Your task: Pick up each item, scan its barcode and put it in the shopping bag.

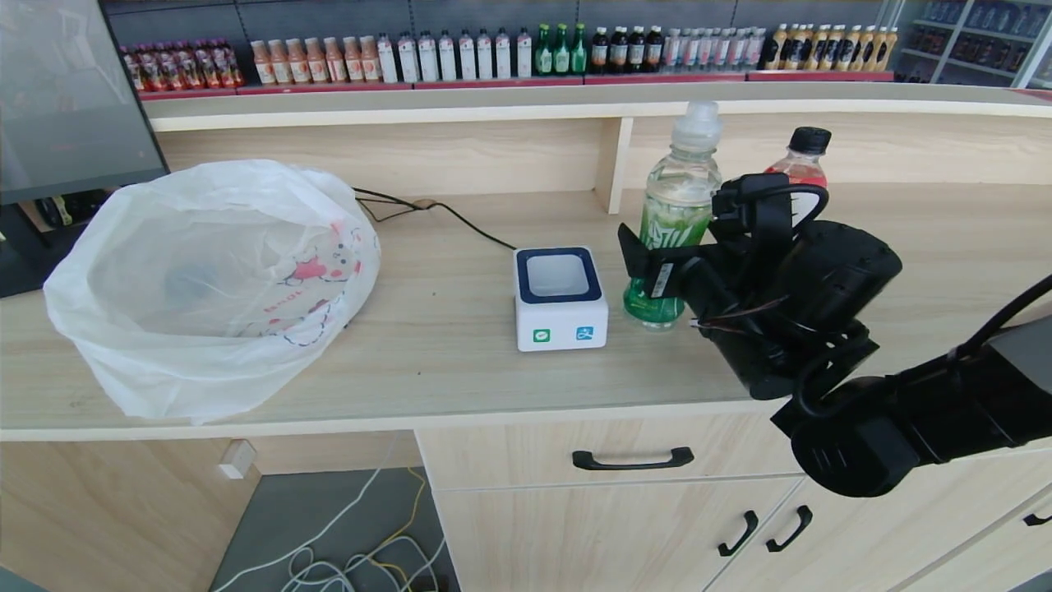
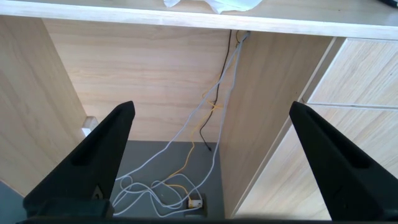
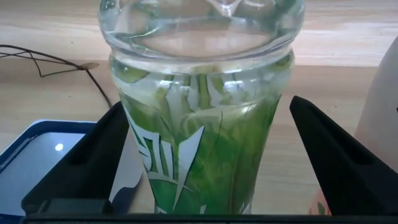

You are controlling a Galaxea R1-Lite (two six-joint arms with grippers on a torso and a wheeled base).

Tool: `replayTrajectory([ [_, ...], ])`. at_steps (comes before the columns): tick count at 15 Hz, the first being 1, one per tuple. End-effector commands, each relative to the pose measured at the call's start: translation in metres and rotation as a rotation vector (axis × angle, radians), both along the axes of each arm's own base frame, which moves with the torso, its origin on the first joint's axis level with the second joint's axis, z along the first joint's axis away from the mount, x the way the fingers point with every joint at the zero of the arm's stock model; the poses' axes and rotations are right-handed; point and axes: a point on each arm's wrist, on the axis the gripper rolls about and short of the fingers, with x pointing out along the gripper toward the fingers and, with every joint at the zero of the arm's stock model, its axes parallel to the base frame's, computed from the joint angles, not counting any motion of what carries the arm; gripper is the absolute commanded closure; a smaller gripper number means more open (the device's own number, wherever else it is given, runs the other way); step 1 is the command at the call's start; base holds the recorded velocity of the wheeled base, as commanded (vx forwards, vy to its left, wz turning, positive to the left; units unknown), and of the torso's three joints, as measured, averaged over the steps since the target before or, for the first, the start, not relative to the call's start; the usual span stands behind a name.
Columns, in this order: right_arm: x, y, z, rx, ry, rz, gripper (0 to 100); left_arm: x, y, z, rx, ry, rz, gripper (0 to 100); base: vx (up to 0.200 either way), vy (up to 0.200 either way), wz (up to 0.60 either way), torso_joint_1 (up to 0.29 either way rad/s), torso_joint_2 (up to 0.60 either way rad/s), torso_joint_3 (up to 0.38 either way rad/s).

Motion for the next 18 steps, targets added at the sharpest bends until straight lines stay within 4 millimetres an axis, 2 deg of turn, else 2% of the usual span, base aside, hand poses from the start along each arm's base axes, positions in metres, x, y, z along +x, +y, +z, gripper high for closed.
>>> replayTrajectory([
  [1,0.001,0.0,0.0,-0.002,0.0,-0.001,0,0.0,0.0,0.0,-0.001,0.0,0.0,0,0.0,0.0,0.0,0.0,0.0,0.0],
  [18,0.018,-0.011,0.001,-0.039,-0.01,0.064,0,0.0,0.0,0.0,0.001,0.0,0.0,0,0.0,0.0,0.0,0.0,0.0,0.0],
])
